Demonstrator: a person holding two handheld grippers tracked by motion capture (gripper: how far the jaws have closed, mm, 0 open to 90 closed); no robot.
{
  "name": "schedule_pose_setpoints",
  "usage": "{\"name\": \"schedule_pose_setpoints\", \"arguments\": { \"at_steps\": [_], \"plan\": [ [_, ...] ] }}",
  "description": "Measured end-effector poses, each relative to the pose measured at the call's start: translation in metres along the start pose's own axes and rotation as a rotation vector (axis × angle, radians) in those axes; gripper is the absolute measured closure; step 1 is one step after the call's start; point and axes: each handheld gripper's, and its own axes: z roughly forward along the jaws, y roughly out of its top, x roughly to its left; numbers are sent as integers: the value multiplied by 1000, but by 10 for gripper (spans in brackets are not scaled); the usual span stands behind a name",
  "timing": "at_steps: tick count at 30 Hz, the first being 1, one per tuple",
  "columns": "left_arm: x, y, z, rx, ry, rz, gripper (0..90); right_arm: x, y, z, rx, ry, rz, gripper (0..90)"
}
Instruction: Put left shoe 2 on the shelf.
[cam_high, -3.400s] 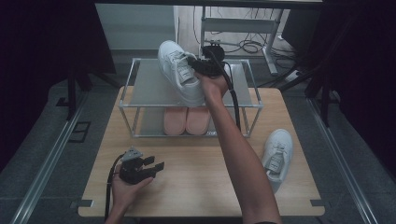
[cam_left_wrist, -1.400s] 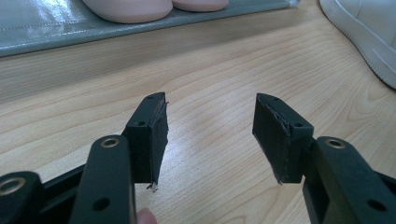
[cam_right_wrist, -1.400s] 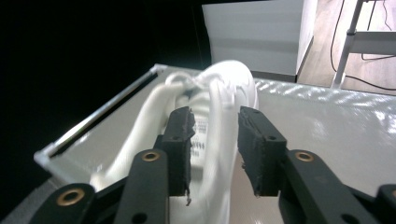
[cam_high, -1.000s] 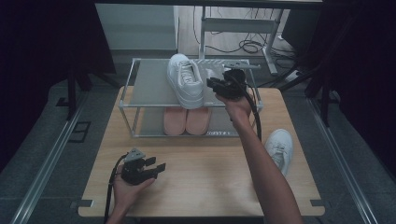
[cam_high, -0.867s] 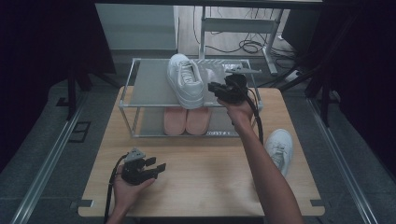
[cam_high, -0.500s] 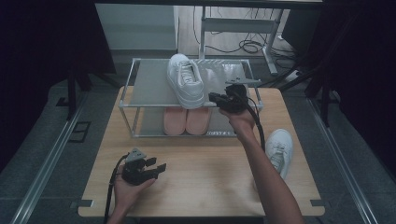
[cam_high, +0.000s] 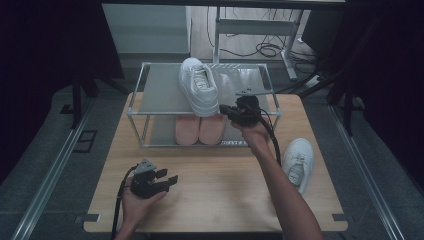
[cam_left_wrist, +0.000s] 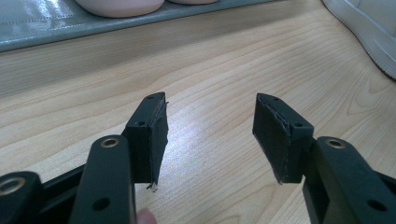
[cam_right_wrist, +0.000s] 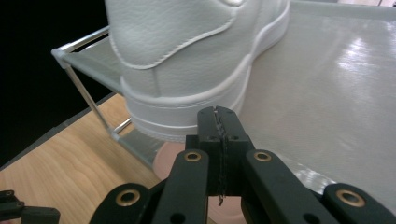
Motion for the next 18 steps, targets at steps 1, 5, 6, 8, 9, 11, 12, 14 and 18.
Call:
{"name": "schedule_pose_setpoints", "arguments": {
  "at_steps": [1, 5, 6, 8, 9, 11, 12, 14, 18],
  "plan": [
    [0, 0, 0, 0, 0, -1, 458, 2, 0, 1, 1, 4, -6, 900],
    [0, 0, 0, -1, 2, 0, 458, 5, 0, 2, 1, -6, -19, 900],
    [0, 0, 0, -2, 1, 0, 458, 5, 0, 2, 2, -7, -19, 900],
    [0, 0, 0, -3, 1, 0, 458, 6, 0, 1, -1, 0, -20, 900],
    [0, 0, 0, -3, 2, -1, 459, 7, 0, 0, -4, 7, -25, 900],
    [0, 0, 0, -3, 0, -3, 459, 11, -1, -1, -9, 20, -39, 900],
    [0, 0, 0, -3, 2, -2, 458, 13, -1, -1, -7, 24, -48, 900],
    [0, 0, 0, 1, 3, 0, 458, 17, -1, 0, -4, 27, -60, 900],
    [-2, 0, 1, 2, 6, 7, 458, 18, 0, 1, -5, 26, -62, 900]
  ]
}}
